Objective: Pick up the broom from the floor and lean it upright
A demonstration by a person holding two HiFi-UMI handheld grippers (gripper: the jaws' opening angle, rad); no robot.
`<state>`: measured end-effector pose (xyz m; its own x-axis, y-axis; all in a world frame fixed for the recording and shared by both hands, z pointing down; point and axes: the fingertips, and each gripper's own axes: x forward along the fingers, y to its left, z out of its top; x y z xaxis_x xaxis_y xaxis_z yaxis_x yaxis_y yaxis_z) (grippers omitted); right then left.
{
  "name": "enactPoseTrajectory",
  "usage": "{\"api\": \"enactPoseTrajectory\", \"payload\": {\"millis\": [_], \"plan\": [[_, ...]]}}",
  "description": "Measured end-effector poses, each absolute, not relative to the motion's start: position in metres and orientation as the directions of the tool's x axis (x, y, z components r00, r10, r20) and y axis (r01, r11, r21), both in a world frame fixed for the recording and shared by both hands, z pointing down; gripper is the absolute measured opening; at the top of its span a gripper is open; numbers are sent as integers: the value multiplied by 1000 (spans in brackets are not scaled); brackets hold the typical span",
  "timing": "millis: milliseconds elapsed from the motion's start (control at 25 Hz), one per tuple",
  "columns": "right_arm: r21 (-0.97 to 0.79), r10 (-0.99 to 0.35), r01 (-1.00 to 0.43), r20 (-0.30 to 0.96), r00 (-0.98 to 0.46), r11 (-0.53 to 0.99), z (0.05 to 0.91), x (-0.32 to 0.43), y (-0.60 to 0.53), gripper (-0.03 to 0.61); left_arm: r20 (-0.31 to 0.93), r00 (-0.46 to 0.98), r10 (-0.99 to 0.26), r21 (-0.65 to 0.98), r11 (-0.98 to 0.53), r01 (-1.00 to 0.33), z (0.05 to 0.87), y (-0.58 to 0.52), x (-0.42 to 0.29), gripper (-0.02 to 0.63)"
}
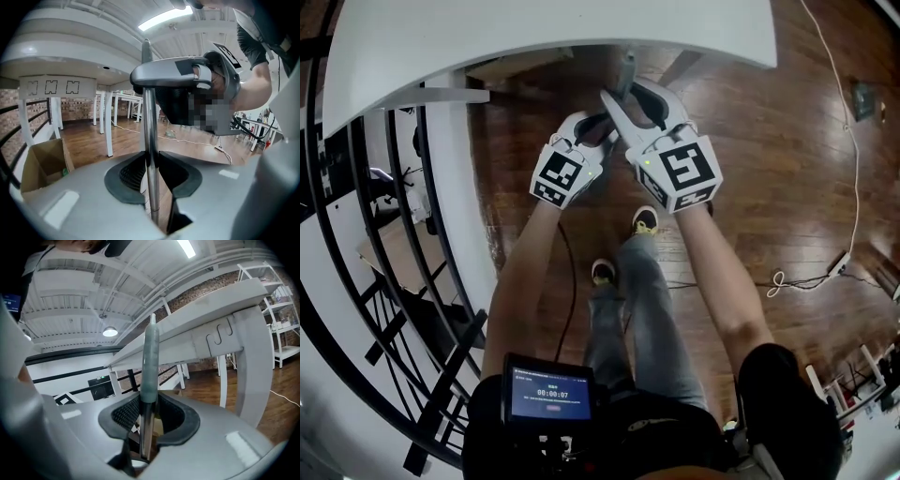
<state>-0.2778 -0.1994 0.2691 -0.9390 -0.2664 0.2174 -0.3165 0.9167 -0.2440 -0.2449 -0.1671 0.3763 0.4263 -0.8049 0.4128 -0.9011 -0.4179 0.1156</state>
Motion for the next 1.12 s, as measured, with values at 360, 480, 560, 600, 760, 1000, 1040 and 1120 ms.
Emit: {"api": "enactPoseTrajectory", "payload": {"millis": [360, 480, 560, 600, 760, 1000, 1040, 1120], "plan": [[-234, -234, -273, 182, -955, 933, 263, -270, -200, 103, 413, 411, -813, 112, -402, -909, 374, -174, -242, 103], [-291, -153, -185, 131, -980, 939, 254, -270, -190, 97, 413, 369, -833, 102, -361, -927, 368, -169, -241, 100], [-304, -67, -91, 86, -994, 948, 246, -274, -176, 97, 418, 275, -866, 74, -269, -960, 363, -161, -247, 98], [-315, -16, -33, 57, -998, 949, 242, -277, -169, 98, 420, 214, -882, 59, -208, -976, 360, -157, -251, 97], [-354, 148, 154, -44, -988, 922, 236, -282, -155, 106, 438, 9, -899, 20, 0, -1000, 356, -148, -263, 89], [-312, 5, -9, 46, -999, 950, 259, -276, -200, 108, 468, 1, -884, -6, -4, -1000, 376, -178, -258, 89], [-303, -13, -30, 60, -998, 953, 262, -274, -204, 112, 465, 6, -885, -8, -11, -1000, 377, -181, -255, 92], [-279, -31, -53, 85, -996, 959, 267, -271, -207, 114, 455, 24, -890, -10, -32, -999, 378, -185, -248, 92]]}}
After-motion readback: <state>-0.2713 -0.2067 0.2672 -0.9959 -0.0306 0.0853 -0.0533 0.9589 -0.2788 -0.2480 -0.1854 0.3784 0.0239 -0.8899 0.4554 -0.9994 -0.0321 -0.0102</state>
